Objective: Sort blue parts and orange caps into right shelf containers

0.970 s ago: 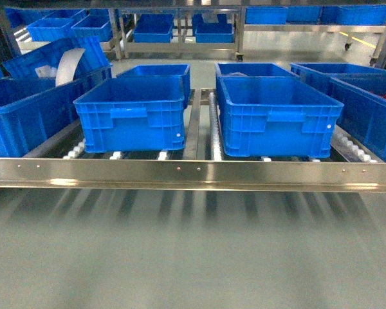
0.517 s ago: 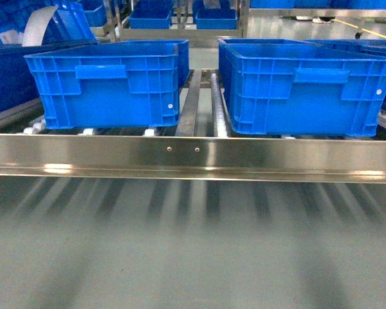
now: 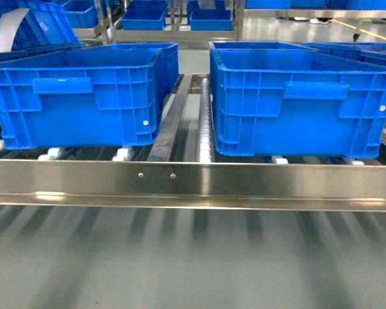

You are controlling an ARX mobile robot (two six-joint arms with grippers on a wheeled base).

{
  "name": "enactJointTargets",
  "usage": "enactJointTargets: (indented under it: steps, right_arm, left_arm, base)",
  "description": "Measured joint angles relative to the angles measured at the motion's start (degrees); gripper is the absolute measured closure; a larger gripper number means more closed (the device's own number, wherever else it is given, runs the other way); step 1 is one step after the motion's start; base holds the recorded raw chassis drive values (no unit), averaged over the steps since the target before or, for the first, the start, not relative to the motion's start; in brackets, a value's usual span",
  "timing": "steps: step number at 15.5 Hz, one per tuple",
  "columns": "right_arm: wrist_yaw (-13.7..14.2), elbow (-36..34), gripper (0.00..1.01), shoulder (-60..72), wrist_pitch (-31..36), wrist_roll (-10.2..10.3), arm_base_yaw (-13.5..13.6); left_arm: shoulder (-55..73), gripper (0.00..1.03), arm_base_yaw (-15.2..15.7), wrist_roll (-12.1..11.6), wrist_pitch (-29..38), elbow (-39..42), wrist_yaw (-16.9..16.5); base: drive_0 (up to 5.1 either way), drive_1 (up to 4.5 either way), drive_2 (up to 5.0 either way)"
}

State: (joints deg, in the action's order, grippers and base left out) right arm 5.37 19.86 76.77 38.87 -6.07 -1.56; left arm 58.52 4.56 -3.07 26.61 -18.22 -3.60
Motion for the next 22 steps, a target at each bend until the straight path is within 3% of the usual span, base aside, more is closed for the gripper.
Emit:
enactJointTargets:
  steps: [3, 22]
  right_arm:
    - [-0.04, 0.00, 0.58, 0.00, 0.00, 0.00, 0.04]
    - [-0.20, 0.00, 0.58, 0.13, -0.09, 0.00, 0.02]
  left_arm:
    - [0.00, 0.59, 0.04, 0.00, 0.11, -0.02, 0.02]
    - [0.13, 0.59, 0.15, 0.00, 0.02, -0.02, 0.17]
  base:
    - [0.1, 4.20, -4.0]
    - [-0.4, 0.52, -0.1]
